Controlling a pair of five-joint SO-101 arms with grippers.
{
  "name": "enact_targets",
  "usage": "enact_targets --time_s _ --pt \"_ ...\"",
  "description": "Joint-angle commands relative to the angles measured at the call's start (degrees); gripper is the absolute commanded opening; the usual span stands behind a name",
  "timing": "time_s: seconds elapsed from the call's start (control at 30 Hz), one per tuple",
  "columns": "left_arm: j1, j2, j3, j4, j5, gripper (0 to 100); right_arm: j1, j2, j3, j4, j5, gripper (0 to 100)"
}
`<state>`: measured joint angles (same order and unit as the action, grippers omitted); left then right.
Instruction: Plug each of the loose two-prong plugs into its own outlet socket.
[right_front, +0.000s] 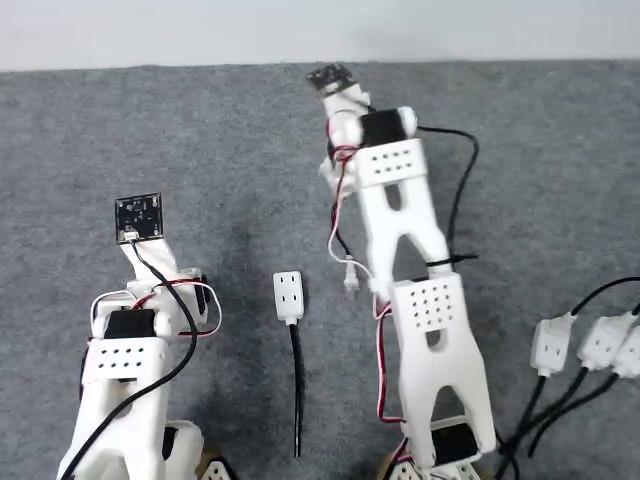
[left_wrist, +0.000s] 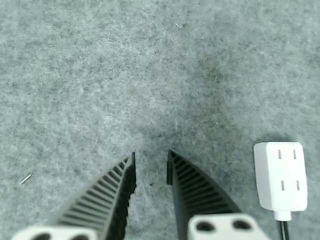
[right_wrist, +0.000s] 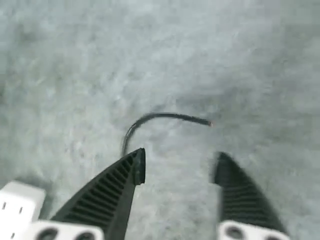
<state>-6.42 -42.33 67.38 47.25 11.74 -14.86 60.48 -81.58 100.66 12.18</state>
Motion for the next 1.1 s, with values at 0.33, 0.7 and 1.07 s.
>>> enact_targets --time_s 0.33,0.7,1.07 --pt "-0.4 0.0 -0.7 -1.3 -1.0 10 4.6 -36.6 37.4 2.5 -8.8 2.9" --pt "-0.4 0.0 -0.7 -1.3 -1.0 10 -2.1 -40.9 69.2 -11.6 -1.5 0.9" --pt "-0.5 -0.2 -0.7 -1.3 -1.0 10 0.7 -40.7 80.9 -24.9 -1.1 0.9"
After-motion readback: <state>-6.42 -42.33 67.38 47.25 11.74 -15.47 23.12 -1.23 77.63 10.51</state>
